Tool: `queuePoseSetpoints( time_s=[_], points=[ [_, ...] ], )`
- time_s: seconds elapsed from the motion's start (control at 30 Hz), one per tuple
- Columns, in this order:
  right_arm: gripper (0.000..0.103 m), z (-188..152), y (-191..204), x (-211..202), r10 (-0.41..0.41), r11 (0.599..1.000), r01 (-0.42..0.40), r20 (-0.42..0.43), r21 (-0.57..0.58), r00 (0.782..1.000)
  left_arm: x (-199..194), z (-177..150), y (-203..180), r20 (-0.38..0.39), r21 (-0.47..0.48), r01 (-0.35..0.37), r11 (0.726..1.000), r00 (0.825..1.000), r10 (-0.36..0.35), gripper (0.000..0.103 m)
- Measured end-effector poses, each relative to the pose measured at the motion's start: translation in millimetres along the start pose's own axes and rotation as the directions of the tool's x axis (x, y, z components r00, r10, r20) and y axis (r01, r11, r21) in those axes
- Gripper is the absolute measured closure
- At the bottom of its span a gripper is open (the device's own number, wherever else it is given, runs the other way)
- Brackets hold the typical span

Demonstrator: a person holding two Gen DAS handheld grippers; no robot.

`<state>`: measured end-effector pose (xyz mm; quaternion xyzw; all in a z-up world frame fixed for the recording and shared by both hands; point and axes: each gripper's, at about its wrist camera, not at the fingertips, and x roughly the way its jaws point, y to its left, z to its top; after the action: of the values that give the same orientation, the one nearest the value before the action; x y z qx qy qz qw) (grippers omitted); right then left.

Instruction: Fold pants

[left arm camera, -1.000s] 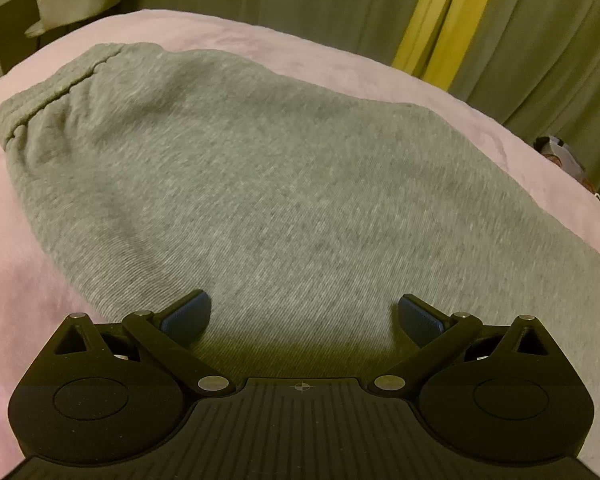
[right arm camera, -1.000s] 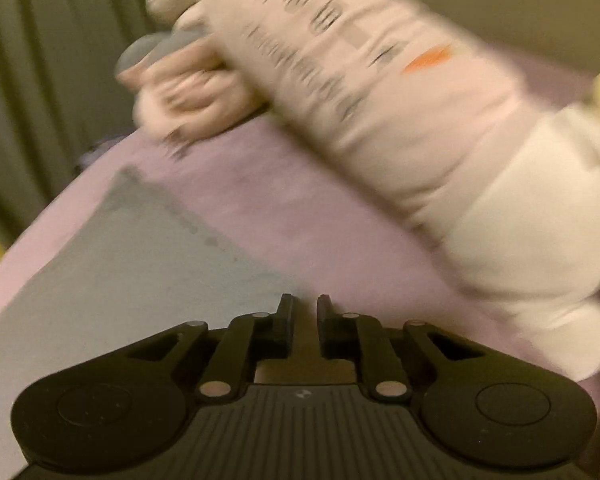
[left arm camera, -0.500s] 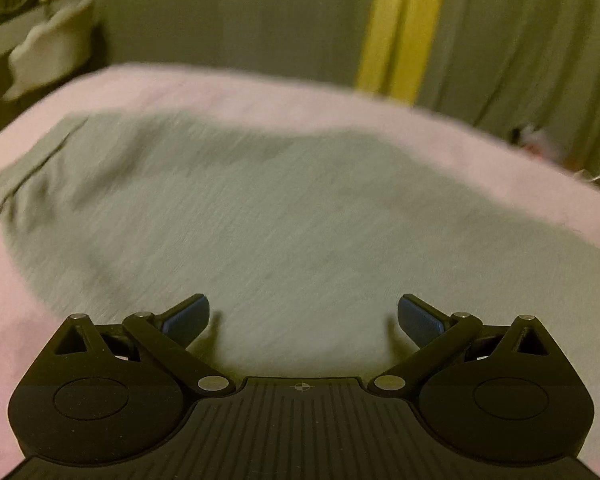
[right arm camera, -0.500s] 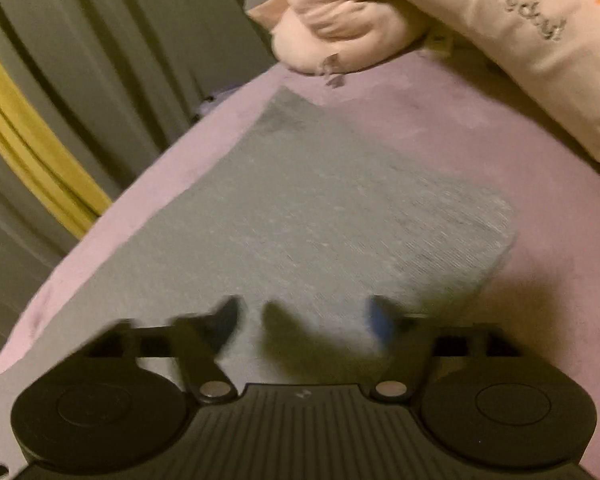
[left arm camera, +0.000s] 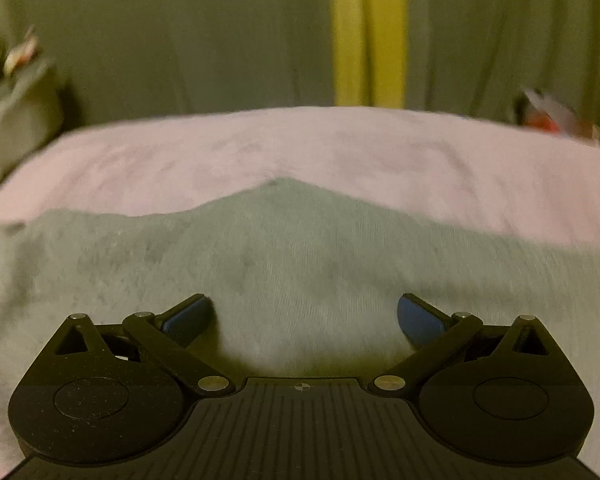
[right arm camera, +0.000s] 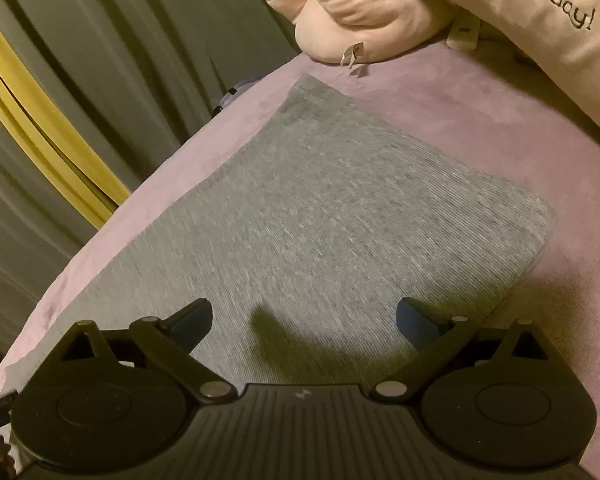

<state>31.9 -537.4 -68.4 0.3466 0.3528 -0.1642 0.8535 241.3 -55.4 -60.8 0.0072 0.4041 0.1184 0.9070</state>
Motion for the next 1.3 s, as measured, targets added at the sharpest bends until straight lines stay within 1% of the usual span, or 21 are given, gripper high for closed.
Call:
queuePoseSetpoints(
  time_s=[0.07,0.13,0.23,0.27,0.33,0.4,0.43,0.53,0.57,0.63,0.67,0.77,0.87,0.93,1.0,1.07,1.13,1.17,1.2,1.23,1.3],
  points=[
    [0.004,1,0,2,0.003,1.0,-0.003,0.0,-0.003,1.0,12,13,8,-0.022,-0.056,-0.01,0.998,1.0,0.008,0.0],
    [0.004,0,0,2,0.002,1.0,-0.002,-0.001,-0.007,1.0,21,23,13,-0.028,-0.06,-0.024,0.998,0.999,0.023,0.0],
    [0.004,0,1,3,-0.004,1.0,0.004,-0.004,-0.014,1.0,26,40,20,-0.038,-0.066,-0.102,0.993,0.994,0.1,0.0],
    [0.004,0,1,3,-0.007,1.0,0.007,-0.005,-0.018,1.0,24,43,24,-0.056,-0.085,-0.11,0.99,0.993,0.105,0.0],
    [0.004,1,2,3,-0.01,1.0,0.01,-0.007,-0.021,1.0,23,45,35,-0.108,-0.144,-0.06,0.988,0.993,0.045,0.0],
    [0.004,1,2,3,-0.011,1.0,0.011,-0.009,-0.023,1.0,13,34,40,-0.127,-0.157,0.021,0.987,0.991,-0.041,0.0],
    [0.004,1,2,3,-0.01,1.0,0.01,-0.009,-0.021,1.0,3,23,40,-0.117,-0.123,0.048,0.991,0.991,-0.062,0.0],
    [0.004,1,1,3,-0.005,1.0,0.005,-0.008,-0.013,1.0,-24,-12,39,-0.103,-0.004,0.052,0.999,0.993,-0.053,0.0],
    [0.004,2,1,3,-0.004,1.0,0.004,-0.01,-0.013,1.0,-33,-23,41,-0.084,0.004,0.059,0.998,0.995,-0.058,0.0],
    [0.004,3,3,4,-0.011,1.0,0.011,-0.021,-0.026,1.0,-52,-44,50,-0.055,-0.007,0.094,0.996,0.994,-0.094,0.0],
    [0.004,4,5,6,-0.021,0.999,0.019,-0.032,-0.039,0.999,-56,-52,54,-0.067,-0.015,0.098,0.995,0.993,-0.099,0.0],
    [0.004,6,13,11,-0.054,0.995,0.049,-0.061,-0.086,0.997,-61,-60,65,-0.094,-0.055,0.067,0.996,0.993,-0.072,0.0],
    [0.004,7,16,12,-0.06,0.993,0.052,-0.07,-0.108,0.996,-61,-57,85,-0.116,-0.185,0.059,0.981,0.99,-0.081,0.0],
    [0.004,9,3,6,0.005,0.999,-0.006,-0.046,-0.037,0.999,-65,-61,98,-0.113,-0.251,0.061,0.966,0.989,-0.091,0.0],
    [0.004,10,-24,-6,0.109,0.987,-0.11,0.009,0.119,0.994,-74,-69,106,-0.105,-0.285,0.08,0.955,0.988,-0.114,0.0],
    [0.005,6,-60,-20,0.204,0.927,-0.219,0.081,0.303,0.976,-82,-74,111,-0.093,-0.311,0.098,0.945,0.987,-0.133,0.0],
    [0.017,3,-88,-32,0.228,0.884,-0.261,0.129,0.389,0.965,-91,-79,114,-0.083,-0.338,0.108,0.935,0.986,-0.144,0.0],
    [0.021,3,-101,-37,0.217,0.873,-0.256,0.14,0.415,0.966,-95,-80,116,-0.079,-0.353,0.112,0.929,0.986,-0.149,0.0],
    [0.037,3,-111,-40,0.205,0.867,-0.247,0.142,0.433,0.968,-98,-82,118,-0.075,-0.366,0.116,0.923,0.985,-0.154,0.0],
    [0.06,3,-121,-42,0.191,0.858,-0.231,0.133,0.46,0.973,-97,-81,121,-0.073,-0.379,0.12,0.917,0.985,-0.159,0.0],
    [0.072,2,-133,-40,0.185,0.834,-0.219,0.117,0.506,0.976,-97,-83,121,-0.078,-0.406,0.122,0.906,0.983,-0.167,0.0]
  ],
)
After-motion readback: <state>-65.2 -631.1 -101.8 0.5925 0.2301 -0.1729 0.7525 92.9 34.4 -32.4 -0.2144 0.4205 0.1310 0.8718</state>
